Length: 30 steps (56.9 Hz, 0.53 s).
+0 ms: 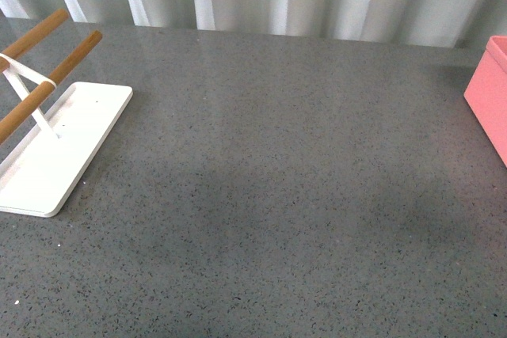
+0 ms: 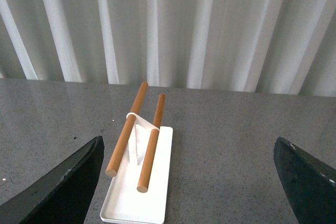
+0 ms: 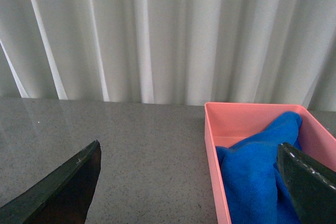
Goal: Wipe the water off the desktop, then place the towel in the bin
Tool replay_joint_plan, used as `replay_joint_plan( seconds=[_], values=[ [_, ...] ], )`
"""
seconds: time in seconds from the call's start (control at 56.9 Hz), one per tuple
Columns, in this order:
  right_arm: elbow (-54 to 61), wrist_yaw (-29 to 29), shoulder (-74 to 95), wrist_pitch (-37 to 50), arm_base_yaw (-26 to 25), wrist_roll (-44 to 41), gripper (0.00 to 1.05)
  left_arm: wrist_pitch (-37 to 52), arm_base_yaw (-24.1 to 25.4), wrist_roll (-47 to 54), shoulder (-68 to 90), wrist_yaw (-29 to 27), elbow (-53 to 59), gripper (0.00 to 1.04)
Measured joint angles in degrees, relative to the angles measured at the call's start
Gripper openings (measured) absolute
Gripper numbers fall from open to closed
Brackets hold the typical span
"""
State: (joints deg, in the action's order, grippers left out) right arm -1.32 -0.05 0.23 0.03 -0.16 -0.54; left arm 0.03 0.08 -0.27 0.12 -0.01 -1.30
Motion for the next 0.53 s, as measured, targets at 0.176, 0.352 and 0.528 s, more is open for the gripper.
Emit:
replay_joint_plan(
  seconds=[0.176, 0.352, 0.528],
  values=[
    [0.0, 0.0, 0.0, 0.0, 0.0, 0.0, 0.98, 0.0, 0.0, 0.0, 0.0, 0.0, 0.0, 0.98],
    [0.0, 0.0, 0.0, 0.0, 0.0, 0.0, 0.98, 0.0, 0.0, 0.0, 0.0, 0.0, 0.0, 0.98],
    [0.0, 0.0, 0.0, 0.0, 0.0, 0.0, 0.98, 0.0, 0.0, 0.0, 0.0, 0.0, 0.0, 0.98]
  ],
)
